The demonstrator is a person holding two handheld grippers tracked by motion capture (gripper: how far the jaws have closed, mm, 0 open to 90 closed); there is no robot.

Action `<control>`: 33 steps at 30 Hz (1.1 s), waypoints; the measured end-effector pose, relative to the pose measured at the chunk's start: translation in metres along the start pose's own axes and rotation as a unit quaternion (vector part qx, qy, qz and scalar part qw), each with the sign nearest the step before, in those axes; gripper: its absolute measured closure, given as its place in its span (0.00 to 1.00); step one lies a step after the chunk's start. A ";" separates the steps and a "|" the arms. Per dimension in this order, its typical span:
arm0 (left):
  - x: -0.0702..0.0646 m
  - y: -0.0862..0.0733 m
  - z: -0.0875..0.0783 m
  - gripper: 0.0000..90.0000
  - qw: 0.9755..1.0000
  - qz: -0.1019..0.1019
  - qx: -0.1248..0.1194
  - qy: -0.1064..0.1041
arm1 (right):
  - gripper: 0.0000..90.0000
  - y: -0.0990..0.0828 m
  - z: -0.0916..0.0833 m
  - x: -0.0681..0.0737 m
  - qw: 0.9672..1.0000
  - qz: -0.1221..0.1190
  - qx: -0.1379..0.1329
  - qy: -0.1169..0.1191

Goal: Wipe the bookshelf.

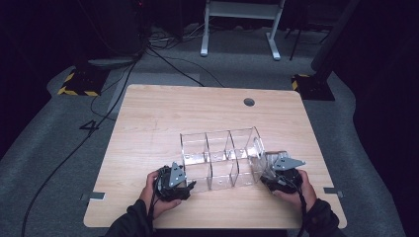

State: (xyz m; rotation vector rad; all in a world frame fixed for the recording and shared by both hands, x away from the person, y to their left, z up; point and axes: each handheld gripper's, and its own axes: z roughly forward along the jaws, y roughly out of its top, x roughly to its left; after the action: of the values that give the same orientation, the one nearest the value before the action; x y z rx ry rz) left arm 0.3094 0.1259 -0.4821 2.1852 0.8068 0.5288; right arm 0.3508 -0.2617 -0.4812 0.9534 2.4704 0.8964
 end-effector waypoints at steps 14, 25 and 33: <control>0.000 -0.001 0.001 0.33 1.000 0.000 0.004 -0.007 | 0.73 -0.003 0.007 -0.011 1.000 0.028 0.011 0.008; 0.001 -0.001 0.003 0.33 1.000 0.000 0.004 -0.003 | 0.82 0.014 -0.027 -0.012 0.994 0.006 -0.105 -0.017; 0.002 0.001 0.004 0.33 1.000 -0.004 -0.002 0.005 | 0.82 0.025 -0.076 -0.010 0.973 0.012 -0.227 -0.021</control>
State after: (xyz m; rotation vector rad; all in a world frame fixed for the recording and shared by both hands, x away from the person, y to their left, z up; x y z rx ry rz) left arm 0.3138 0.1248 -0.4840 2.1764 0.8197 0.5376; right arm 0.3310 -0.2870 -0.4071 0.8274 2.0818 1.3572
